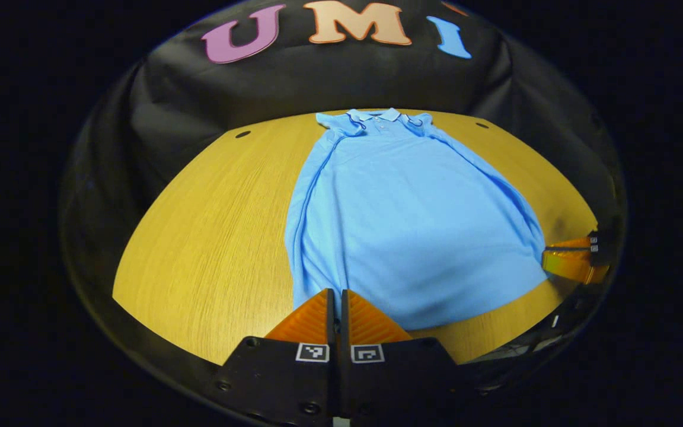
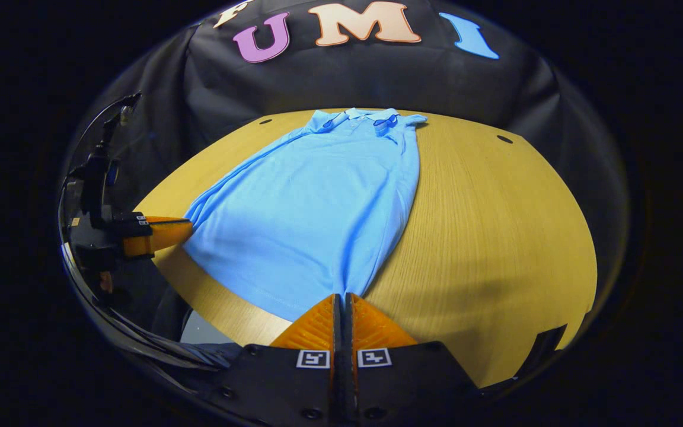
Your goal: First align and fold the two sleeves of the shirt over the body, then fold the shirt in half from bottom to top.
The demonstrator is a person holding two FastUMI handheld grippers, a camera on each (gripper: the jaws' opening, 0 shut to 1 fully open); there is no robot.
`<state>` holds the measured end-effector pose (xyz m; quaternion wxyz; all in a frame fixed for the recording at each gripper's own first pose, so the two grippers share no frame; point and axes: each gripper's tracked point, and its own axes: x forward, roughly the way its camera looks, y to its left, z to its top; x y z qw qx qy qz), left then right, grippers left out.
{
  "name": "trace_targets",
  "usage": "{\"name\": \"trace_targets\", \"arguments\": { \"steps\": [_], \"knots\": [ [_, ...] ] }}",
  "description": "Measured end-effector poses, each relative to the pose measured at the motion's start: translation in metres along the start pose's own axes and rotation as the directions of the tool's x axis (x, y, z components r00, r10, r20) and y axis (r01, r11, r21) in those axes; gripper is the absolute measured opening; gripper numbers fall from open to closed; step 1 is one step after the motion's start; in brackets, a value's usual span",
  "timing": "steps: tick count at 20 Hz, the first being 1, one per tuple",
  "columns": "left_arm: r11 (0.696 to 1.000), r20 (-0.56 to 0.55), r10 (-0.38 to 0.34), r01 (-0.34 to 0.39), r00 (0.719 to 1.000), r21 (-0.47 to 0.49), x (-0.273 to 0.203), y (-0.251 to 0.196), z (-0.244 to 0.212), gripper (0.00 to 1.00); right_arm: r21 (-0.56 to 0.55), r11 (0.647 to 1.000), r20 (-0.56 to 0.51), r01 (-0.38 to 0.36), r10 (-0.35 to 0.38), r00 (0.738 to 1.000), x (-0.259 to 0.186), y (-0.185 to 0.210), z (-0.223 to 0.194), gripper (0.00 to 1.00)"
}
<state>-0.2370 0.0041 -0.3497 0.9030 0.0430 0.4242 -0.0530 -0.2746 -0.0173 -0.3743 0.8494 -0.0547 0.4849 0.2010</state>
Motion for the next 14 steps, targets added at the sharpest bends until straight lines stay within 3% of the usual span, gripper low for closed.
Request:
{"name": "trace_targets", "arguments": {
  "steps": [7, 11, 14],
  "knots": [
    [0.999, 0.018, 0.037, -0.037, 0.999, 0.0, -0.006, 0.001, 0.005, 0.0, 0.013, 1.0, -0.005, 0.007, -0.007, 1.0, 0.001, -0.001, 0.0, 0.02],
    [1.0, 0.062, 0.02, -0.02, 0.998, -0.001, -0.012, 0.003, 0.024, 0.0, 0.028, 1.0, -0.003, 0.005, -0.005, 1.0, -0.001, 0.001, 0.002, 0.02],
    [1.0, 0.077, 0.013, -0.01, 0.997, -0.029, -0.011, 0.003, 0.034, 0.0, 0.041, 0.999, 0.085, -0.02, 0.016, 0.996, -0.009, 0.007, 0.031, 0.03]
  ]
}}
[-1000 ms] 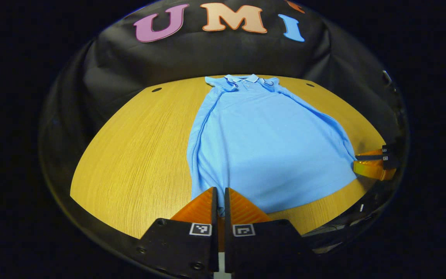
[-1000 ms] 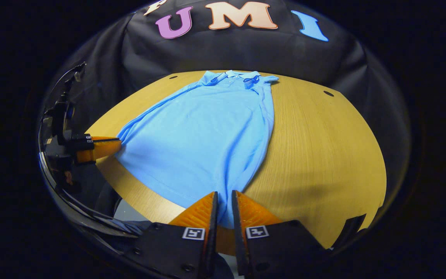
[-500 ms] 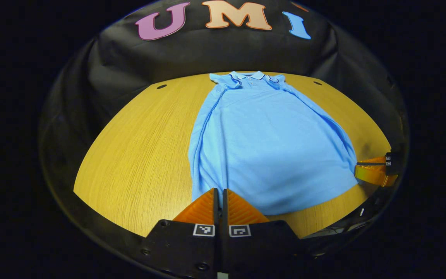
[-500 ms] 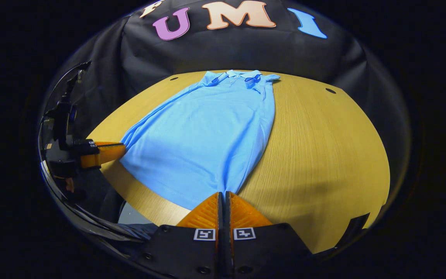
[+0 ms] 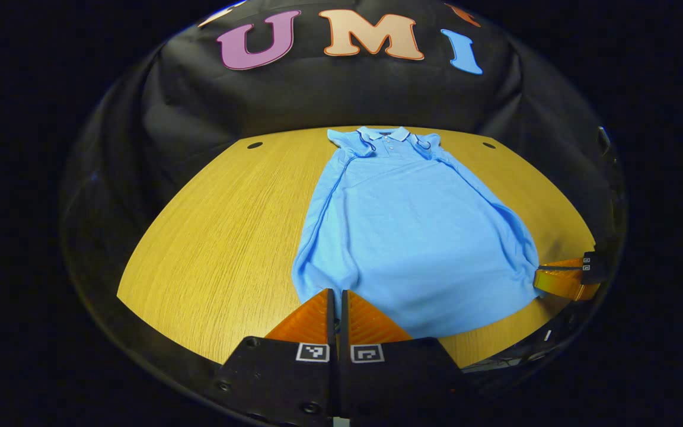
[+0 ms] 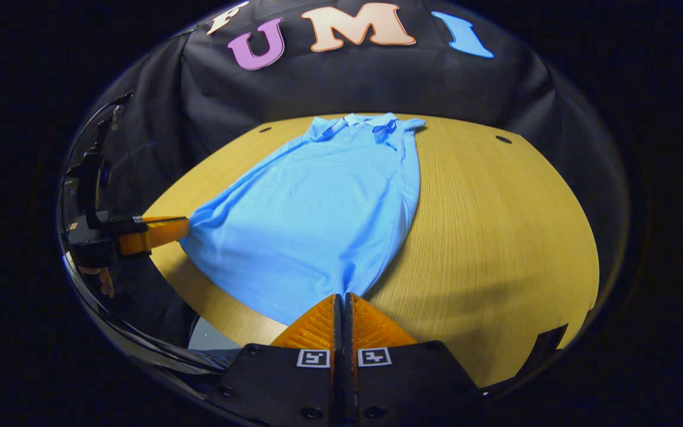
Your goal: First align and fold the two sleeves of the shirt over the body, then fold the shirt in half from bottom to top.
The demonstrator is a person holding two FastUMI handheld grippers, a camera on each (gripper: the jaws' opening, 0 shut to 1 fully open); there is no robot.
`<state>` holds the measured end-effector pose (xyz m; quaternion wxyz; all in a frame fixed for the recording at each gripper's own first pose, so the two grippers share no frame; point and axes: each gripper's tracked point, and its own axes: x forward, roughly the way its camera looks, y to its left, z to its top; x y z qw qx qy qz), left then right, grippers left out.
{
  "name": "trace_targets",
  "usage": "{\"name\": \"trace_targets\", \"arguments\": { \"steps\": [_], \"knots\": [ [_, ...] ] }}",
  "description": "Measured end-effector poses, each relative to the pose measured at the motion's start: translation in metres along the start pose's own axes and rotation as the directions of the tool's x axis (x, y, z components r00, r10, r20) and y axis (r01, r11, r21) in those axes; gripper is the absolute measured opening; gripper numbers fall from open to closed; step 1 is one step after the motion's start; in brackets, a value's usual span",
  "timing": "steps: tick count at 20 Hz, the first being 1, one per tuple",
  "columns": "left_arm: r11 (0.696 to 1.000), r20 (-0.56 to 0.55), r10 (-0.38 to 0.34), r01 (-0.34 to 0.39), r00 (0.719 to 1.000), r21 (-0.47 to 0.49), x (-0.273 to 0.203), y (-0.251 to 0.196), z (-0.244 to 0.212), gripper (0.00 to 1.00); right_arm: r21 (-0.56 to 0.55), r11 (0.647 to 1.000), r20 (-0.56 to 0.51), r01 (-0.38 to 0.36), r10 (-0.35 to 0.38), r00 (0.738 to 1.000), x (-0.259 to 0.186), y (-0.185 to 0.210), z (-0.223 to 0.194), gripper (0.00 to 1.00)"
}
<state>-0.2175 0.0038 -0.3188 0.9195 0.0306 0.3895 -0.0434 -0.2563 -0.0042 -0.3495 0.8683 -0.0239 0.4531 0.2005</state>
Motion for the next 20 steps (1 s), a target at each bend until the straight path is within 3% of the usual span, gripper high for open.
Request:
{"name": "trace_targets", "arguments": {
  "steps": [12, 20],
  "knots": [
    [1.0, 0.092, -0.022, 0.024, 0.995, -0.02, 0.014, 0.01, 0.078, 0.0, 0.013, 1.0, 0.178, 0.018, -0.02, 0.984, 0.016, -0.002, 0.109, 0.03],
    [0.999, 0.158, -0.036, 0.032, 0.987, 0.028, 0.046, 0.019, 0.153, 0.0, 0.034, 0.998, 0.262, 0.052, -0.059, 0.963, 0.035, -0.017, 0.18, 0.02]
  ]
}}
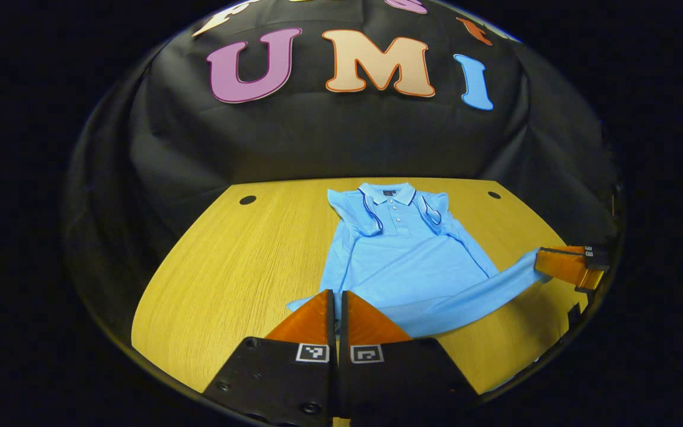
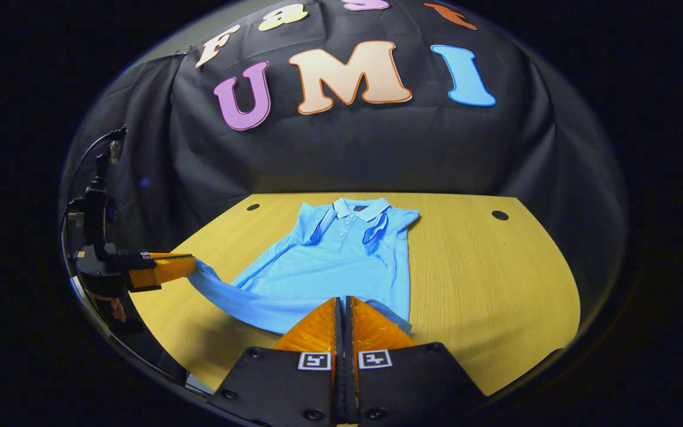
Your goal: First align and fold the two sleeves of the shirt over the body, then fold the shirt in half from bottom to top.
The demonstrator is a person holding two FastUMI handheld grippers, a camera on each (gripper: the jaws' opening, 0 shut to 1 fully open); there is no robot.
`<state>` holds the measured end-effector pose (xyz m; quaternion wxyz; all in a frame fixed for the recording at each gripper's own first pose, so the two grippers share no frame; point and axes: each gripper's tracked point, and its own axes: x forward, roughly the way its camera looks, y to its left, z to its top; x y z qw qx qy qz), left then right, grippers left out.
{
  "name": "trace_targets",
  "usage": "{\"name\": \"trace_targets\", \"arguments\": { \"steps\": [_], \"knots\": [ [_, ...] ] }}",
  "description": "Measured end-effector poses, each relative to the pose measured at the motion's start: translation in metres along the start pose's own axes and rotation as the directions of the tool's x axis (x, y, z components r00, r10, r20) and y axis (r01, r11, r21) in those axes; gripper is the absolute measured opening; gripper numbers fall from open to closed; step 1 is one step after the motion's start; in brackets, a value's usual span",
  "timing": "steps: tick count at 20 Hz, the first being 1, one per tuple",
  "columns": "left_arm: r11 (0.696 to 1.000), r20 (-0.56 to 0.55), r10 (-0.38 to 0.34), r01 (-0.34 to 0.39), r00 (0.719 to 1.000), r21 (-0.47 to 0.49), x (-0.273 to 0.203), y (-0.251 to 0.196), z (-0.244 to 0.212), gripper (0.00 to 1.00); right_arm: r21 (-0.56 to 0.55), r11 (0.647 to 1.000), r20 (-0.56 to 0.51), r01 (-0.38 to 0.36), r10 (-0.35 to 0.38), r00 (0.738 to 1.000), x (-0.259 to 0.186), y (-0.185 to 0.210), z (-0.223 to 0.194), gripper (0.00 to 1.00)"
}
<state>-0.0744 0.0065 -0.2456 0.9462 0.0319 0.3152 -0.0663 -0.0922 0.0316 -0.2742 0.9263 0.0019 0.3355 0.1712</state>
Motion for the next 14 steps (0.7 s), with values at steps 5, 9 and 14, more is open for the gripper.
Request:
{"name": "trace_targets", "arguments": {
  "steps": [5, 9, 14],
  "knots": [
    [0.999, 0.041, -0.024, 0.023, 0.999, 0.029, 0.037, 0.003, 0.047, 0.0, 0.015, 0.999, 0.062, 0.045, -0.046, 0.997, 0.033, -0.014, 0.045, 0.02],
    [0.998, 0.069, -0.051, 0.049, 0.996, 0.035, 0.069, 0.003, 0.078, 0.0, 0.022, 0.997, 0.09, 0.074, -0.076, 0.993, 0.06, -0.024, 0.07, 0.0],
    [0.996, 0.098, -0.073, 0.069, 0.992, 0.049, 0.115, 0.004, 0.113, 0.0, 0.038, 0.993, 0.122, 0.113, -0.117, 0.986, 0.103, -0.038, 0.099, 0.03]
  ]
}}
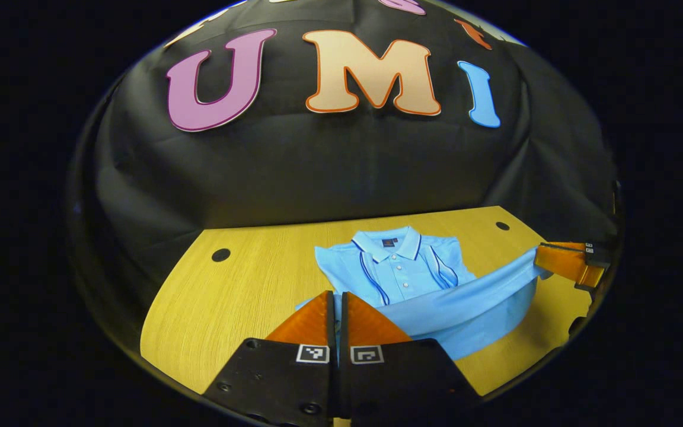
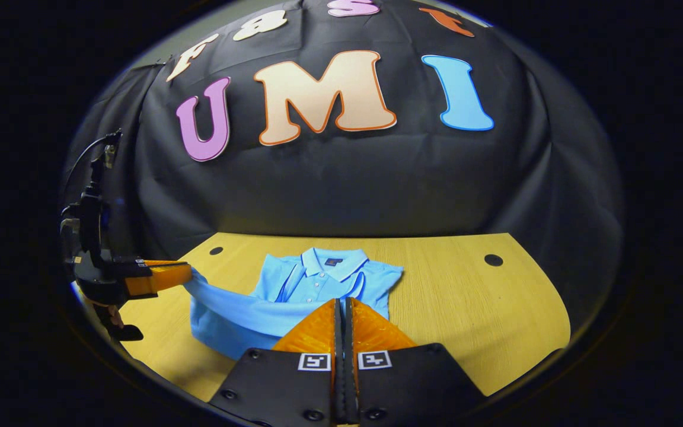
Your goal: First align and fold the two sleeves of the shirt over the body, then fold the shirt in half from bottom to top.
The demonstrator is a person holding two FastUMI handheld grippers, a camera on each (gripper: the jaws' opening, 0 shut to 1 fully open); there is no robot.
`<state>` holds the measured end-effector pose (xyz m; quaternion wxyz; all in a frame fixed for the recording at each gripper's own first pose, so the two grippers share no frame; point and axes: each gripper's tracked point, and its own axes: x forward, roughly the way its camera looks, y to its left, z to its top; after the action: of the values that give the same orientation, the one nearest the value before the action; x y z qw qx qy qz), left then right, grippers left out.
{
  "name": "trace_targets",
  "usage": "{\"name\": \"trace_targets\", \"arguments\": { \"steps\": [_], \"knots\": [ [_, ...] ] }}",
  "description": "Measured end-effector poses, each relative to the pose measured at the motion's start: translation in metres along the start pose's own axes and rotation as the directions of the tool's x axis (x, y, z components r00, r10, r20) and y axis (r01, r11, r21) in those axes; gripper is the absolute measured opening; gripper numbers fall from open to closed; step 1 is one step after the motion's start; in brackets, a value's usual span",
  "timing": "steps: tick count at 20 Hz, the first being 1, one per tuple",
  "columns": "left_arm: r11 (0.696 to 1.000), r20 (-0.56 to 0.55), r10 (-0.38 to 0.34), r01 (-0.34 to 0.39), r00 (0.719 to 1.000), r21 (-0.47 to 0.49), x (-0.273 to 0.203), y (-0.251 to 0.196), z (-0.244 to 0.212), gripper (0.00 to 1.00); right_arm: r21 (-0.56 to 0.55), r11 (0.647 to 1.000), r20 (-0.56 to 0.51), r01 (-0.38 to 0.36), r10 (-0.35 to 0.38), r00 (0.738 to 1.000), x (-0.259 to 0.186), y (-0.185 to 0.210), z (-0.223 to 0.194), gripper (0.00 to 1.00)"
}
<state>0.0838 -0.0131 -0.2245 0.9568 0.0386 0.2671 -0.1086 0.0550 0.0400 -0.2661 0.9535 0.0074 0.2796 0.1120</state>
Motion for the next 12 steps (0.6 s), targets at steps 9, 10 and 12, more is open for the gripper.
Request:
{"name": "trace_targets", "arguments": {
  "steps": [9, 10, 12],
  "knots": [
    [0.999, 0.01, -0.047, 0.047, 0.999, 0.001, 0.103, 0.01, 0.038, 0.0, 0.047, 0.993, 0.001, 0.108, -0.108, 0.994, 0.102, -0.034, 0.016, 0.02],
    [0.999, 0.004, -0.054, 0.054, 0.999, 0.002, 0.118, 0.011, 0.036, 0.0, 0.043, 0.991, -0.007, 0.127, -0.127, 0.992, 0.117, -0.039, 0.012, 0.02],
    [0.999, -0.007, -0.041, 0.041, 0.999, 0.019, 0.142, 0.018, 0.029, 0.0, 0.043, 0.987, -0.031, 0.154, -0.153, 0.988, 0.139, -0.046, 0.001, 0.02]
  ]
}}
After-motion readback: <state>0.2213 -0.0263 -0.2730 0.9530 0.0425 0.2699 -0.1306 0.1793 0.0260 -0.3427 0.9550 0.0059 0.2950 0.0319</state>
